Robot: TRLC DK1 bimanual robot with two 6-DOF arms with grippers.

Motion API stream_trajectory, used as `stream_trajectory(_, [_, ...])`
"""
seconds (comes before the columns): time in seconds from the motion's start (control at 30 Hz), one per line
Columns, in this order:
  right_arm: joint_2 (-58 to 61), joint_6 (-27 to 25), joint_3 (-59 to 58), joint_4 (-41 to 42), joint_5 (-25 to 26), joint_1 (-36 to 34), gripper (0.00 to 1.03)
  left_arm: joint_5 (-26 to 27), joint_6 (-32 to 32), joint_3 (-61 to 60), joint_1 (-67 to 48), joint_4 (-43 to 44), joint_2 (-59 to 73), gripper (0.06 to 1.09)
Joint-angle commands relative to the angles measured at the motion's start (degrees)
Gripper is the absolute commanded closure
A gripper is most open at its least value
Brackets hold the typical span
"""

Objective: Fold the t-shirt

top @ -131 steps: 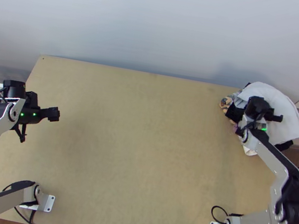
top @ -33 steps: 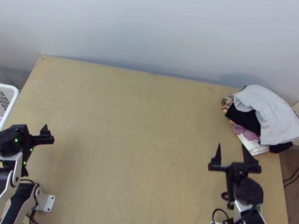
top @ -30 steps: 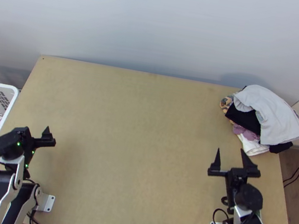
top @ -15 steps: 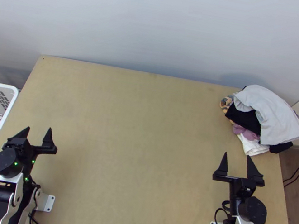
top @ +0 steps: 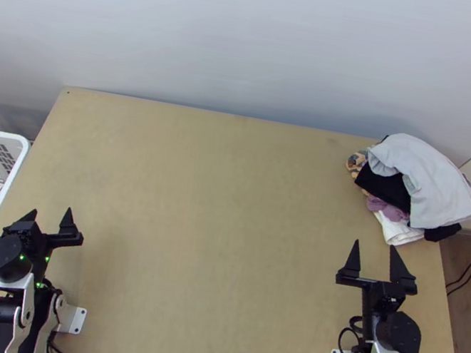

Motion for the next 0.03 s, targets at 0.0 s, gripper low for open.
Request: stream_trajectory(0.0, [-0.1,0.1,0.0,-0.2,0.1,0.0,0.04,0.0,0.0,0.2,0.8,-0.6,-0.2,0.1])
